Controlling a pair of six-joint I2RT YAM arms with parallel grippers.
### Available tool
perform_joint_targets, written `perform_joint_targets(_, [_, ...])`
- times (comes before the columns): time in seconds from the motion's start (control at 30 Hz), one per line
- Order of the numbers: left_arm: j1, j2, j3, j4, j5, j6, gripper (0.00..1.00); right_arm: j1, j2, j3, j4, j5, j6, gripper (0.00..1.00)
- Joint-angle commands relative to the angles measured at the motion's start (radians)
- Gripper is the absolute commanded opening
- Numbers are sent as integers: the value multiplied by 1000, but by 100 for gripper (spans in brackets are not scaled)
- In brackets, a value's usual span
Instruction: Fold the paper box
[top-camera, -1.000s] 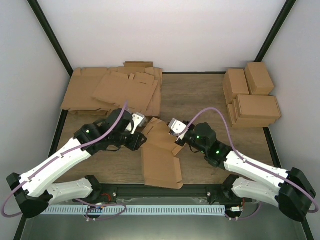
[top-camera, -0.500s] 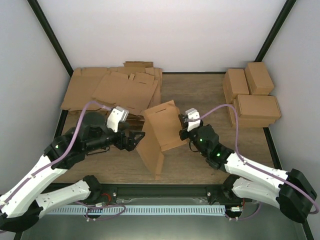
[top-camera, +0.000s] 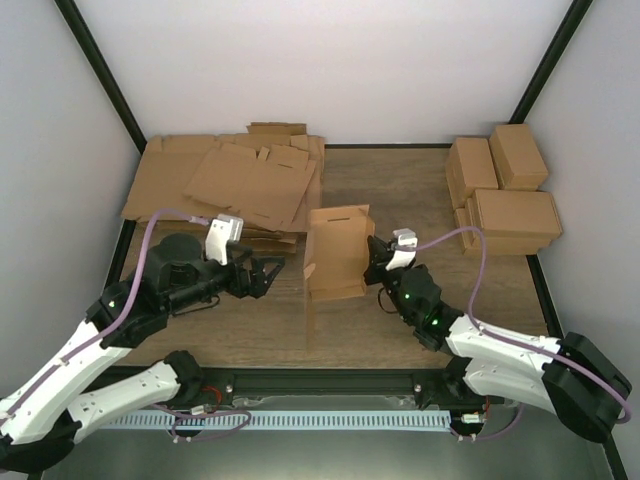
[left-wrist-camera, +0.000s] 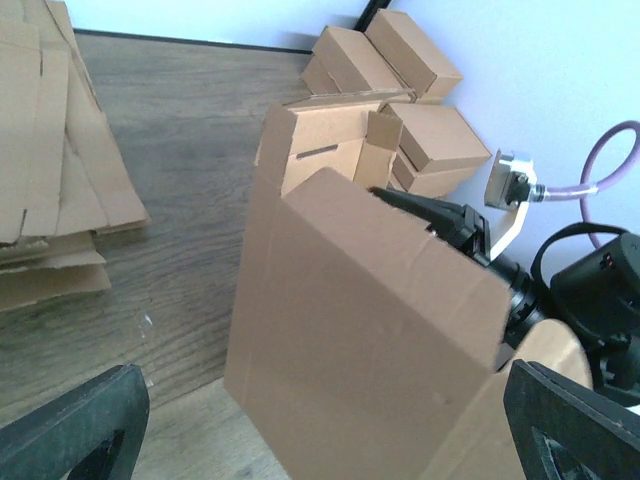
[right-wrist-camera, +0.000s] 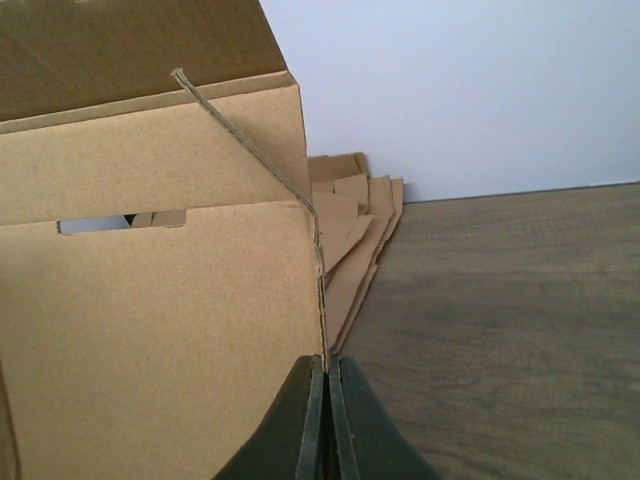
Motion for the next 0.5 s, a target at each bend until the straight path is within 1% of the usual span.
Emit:
perform_joint_targets(0.0, [26,20,-27,100,35,-63,100,4,4,-46,135,32,13,1])
perform_joint_targets(0.07, [47,24,-48,140,92,-72,100,4,-2,-72,154,27,9,1])
perform_joint_targets(0.17, [78,65,-119,221,193,-103,100,4,-12,-116,196,24,5,1])
perform_joint_targets(0.23, [91,82,-167,273,228,-120,100,3,-18,-151,231,20,-4,1])
perform_joint_targets(0.33, [103,102,-212,317,233,-130,100,4,-24,-211,293,15,-24,1])
perform_joint_targets(0.47, [112,118,-225,344,213,-146,100,4,-35,-252,336,10,-48,1])
